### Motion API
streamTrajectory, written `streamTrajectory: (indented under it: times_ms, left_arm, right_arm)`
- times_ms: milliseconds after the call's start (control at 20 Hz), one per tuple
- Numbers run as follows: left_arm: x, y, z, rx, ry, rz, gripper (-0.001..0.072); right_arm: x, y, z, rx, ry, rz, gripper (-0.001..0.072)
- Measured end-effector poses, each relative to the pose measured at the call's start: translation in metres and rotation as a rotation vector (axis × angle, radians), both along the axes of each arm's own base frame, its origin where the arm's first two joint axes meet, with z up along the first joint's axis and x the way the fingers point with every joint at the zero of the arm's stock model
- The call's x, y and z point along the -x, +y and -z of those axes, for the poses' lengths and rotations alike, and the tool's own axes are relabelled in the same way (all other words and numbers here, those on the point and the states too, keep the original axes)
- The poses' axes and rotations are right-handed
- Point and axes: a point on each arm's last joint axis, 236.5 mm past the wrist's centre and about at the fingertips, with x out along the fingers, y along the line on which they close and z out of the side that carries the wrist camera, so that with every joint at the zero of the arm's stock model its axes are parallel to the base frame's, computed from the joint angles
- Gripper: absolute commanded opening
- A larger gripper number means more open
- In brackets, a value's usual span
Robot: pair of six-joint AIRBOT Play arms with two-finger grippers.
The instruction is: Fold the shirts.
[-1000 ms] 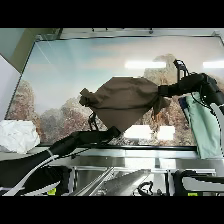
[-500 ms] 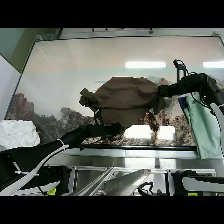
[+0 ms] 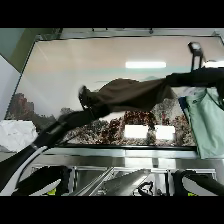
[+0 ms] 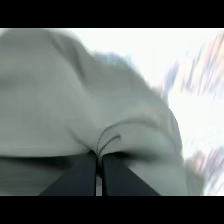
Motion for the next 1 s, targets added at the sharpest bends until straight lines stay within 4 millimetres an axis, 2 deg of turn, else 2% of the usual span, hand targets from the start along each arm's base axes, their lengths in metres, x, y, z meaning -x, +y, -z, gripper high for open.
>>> streamTrajectory:
  times_ms: [50,100,150,200,250,300,350,400,450,550,600,700,800,850,900,1000]
  left_arm:
    - [-0.005,0.011,-0.06,0.025,-0.134,-0.006,0.0008]
    - [-0.002,0.028,-0.129,0.045,-0.284,-0.018,0.0008]
    - [0.008,0.048,-0.192,0.052,-0.423,-0.037,0.0008]
    - [0.027,0.073,-0.257,0.048,-0.562,-0.065,0.0008]
    - [0.049,0.098,-0.308,0.03,-0.675,-0.098,0.0008]
    - [0.075,0.125,-0.356,0.002,-0.782,-0.145,0.0009]
    - [0.099,0.149,-0.392,-0.032,-0.858,-0.193,0.0009]
    - [0.123,0.171,-0.421,-0.075,-0.918,-0.25,0.0009]
    - [0.14,0.189,-0.44,-0.125,-0.951,-0.299,0.0009]
    - [0.153,0.211,-0.459,-0.227,-0.958,-0.374,0.0009]
    - [0.149,0.217,-0.458,-0.27,-0.934,-0.39,0.0009]
    - [0.121,0.221,-0.444,-0.345,-0.847,-0.386,0.0009]
    - [0.075,0.22,-0.411,-0.406,-0.73,-0.346,0.0009]
    - [0.046,0.218,-0.387,-0.433,-0.659,-0.314,0.0009]
    - [0.017,0.215,-0.36,-0.451,-0.589,-0.279,0.0009]
    - [-0.044,0.209,-0.292,-0.484,-0.437,-0.206,0.0009]
  right_arm:
    - [0.004,-0.001,-0.047,0.004,-0.121,0.004,0.0022]
    - [0.012,-0.003,-0.105,0.007,-0.271,0.011,0.0023]
    - [0.027,-0.006,-0.165,0.015,-0.43,0.018,0.0023]
    - [0.048,-0.009,-0.22,0.025,-0.579,0.028,0.0023]
    - [0.076,-0.013,-0.278,0.034,-0.738,0.042,0.0023]
    - [0.105,-0.016,-0.323,0.042,-0.867,0.055,0.0023]
    - [0.135,-0.02,-0.364,0.051,-0.986,0.069,0.0023]
    - [0.161,-0.021,-0.392,0.059,-1.072,0.076,0.0023]
    - [0.182,-0.023,-0.413,0.068,-1.142,0.082,0.0023]
    - [0.199,-0.023,-0.431,0.081,-1.196,0.083,0.0023]
    - [0.196,-0.023,-0.43,0.09,-1.19,0.077,0.0023]
    - [0.17,-0.017,-0.415,0.096,-1.127,0.05,0.0023]
    - [0.124,-0.004,-0.378,0.092,-1.0,-0.007,0.0023]
    - [0.095,0.007,-0.352,0.084,-0.921,-0.043,0.0023]
    - [0.067,0.018,-0.324,0.077,-0.841,-0.078,0.0023]
    - [0.006,0.045,-0.25,0.062,-0.659,-0.143,0.0023]
